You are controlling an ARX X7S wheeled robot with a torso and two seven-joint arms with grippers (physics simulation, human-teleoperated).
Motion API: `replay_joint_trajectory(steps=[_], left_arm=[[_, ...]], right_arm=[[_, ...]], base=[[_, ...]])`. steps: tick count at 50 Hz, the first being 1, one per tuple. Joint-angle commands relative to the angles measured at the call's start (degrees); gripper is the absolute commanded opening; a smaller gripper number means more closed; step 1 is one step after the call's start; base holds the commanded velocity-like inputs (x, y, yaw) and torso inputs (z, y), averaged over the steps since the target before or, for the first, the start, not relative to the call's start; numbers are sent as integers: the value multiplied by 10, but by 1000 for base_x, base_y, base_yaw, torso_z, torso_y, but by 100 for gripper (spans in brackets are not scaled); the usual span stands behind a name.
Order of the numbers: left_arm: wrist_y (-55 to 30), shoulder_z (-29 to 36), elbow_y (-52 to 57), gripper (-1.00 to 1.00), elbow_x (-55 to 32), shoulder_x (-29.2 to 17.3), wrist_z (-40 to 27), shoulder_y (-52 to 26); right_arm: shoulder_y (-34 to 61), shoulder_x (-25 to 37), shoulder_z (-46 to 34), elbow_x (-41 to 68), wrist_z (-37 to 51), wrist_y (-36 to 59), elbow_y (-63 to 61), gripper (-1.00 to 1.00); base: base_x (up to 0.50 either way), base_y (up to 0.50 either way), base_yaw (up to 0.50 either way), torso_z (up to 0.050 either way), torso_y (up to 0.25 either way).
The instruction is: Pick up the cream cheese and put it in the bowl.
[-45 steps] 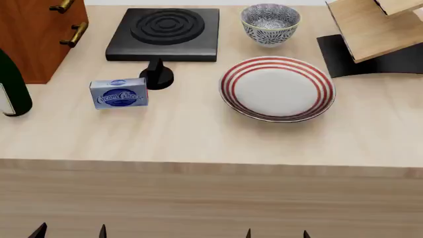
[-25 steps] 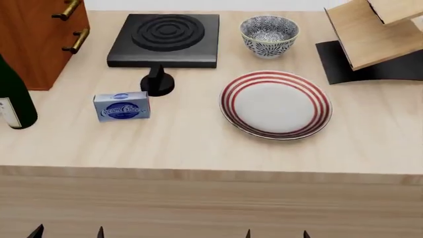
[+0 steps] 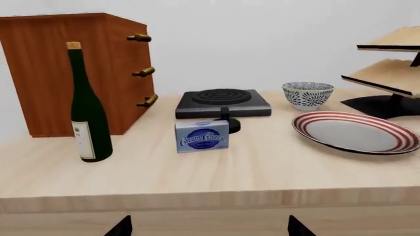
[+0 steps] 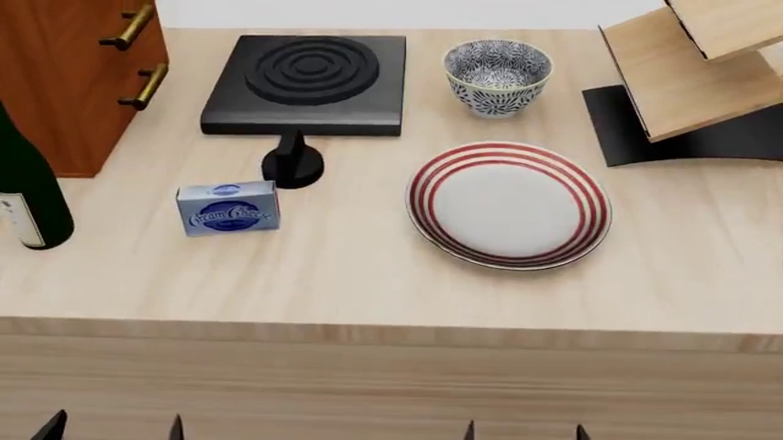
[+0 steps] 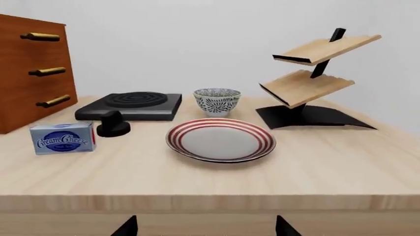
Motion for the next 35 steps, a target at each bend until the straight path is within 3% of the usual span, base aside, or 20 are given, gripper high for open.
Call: replay_joint_trajectory(steps=[1, 10, 35], left_arm=[[2, 11, 39, 100, -3, -14, -7, 12], [-51, -4, 84, 100, -47, -27, 1, -6], [-70, -8, 108, 100, -82, -41, -6, -5]], right_arm=[[1, 14, -5, 8, 10, 19, -11, 100], [-27, 29, -10, 0, 23, 39, -101, 100], [-39, 46, -13, 11, 35, 40, -135, 100]], base=[[0, 0, 0, 50, 0], [51, 378, 0, 15, 0], [493, 25, 0, 0, 0]])
